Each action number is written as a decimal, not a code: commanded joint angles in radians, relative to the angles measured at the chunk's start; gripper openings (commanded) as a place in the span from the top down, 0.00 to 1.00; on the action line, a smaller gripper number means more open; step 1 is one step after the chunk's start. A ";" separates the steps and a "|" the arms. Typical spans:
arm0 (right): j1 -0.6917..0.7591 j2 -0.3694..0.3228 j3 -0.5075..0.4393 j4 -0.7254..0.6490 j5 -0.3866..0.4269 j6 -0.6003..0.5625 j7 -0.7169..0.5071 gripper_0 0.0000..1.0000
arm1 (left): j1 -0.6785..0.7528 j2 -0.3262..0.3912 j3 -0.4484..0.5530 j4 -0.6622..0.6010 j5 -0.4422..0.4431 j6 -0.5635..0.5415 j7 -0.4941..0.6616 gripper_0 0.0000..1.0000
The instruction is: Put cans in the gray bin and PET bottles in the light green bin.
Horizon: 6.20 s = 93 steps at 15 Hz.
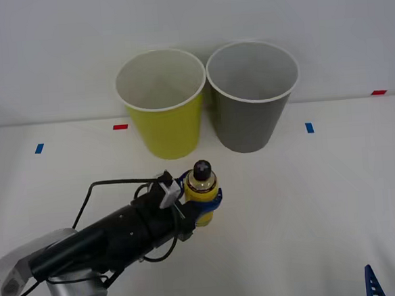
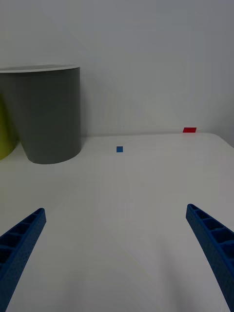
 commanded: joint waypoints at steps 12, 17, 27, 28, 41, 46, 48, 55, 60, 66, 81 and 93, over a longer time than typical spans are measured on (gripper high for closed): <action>0.000 0.000 0.000 0.000 0.000 0.000 0.000 0.00 | 0.254 -0.021 0.616 -0.557 0.054 0.786 0.024 1.00; 0.000 0.000 0.000 0.000 0.000 0.000 0.000 0.00 | 0.263 -0.117 0.920 -0.628 0.301 1.053 -0.113 1.00; 0.000 0.000 0.000 0.000 0.000 0.000 0.000 0.00 | 0.239 -0.314 1.312 -0.736 0.367 1.211 -0.119 1.00; 0.000 0.000 0.000 0.000 0.000 0.000 0.000 0.00 | 0.216 -0.326 1.323 -0.736 0.362 1.211 -0.111 1.00; 0.000 0.000 0.000 0.000 0.000 0.000 0.000 0.00 | -0.176 -0.341 1.254 -0.443 0.286 1.260 -0.091 1.00; 0.000 0.000 0.000 0.000 0.000 0.000 0.000 0.00 | -0.245 -0.346 1.156 -0.336 0.236 1.183 -0.078 1.00; 0.000 0.000 0.000 0.000 0.000 0.000 0.000 0.00 | -0.252 -0.349 1.101 -0.276 0.232 1.107 -0.081 1.00; 0.000 0.000 0.000 0.000 0.000 0.000 0.000 0.00 | -0.321 -0.355 0.917 -0.078 0.212 0.887 -0.091 1.00; 0.000 0.000 0.000 0.000 0.000 0.000 0.000 0.00 | -0.323 -0.368 0.829 0.006 0.209 0.771 -0.091 1.00; 0.000 0.000 0.000 0.000 0.000 0.000 0.000 0.00 | -0.338 -0.387 0.822 0.040 0.192 0.769 -0.104 1.00; 0.000 0.000 0.000 0.000 0.000 0.000 0.000 0.00 | -0.344 -0.377 0.774 0.092 0.160 0.663 -0.111 1.00; 0.000 0.000 0.000 0.000 0.000 0.000 0.000 0.00 | -0.344 -0.364 0.774 0.090 0.151 0.663 -0.095 0.00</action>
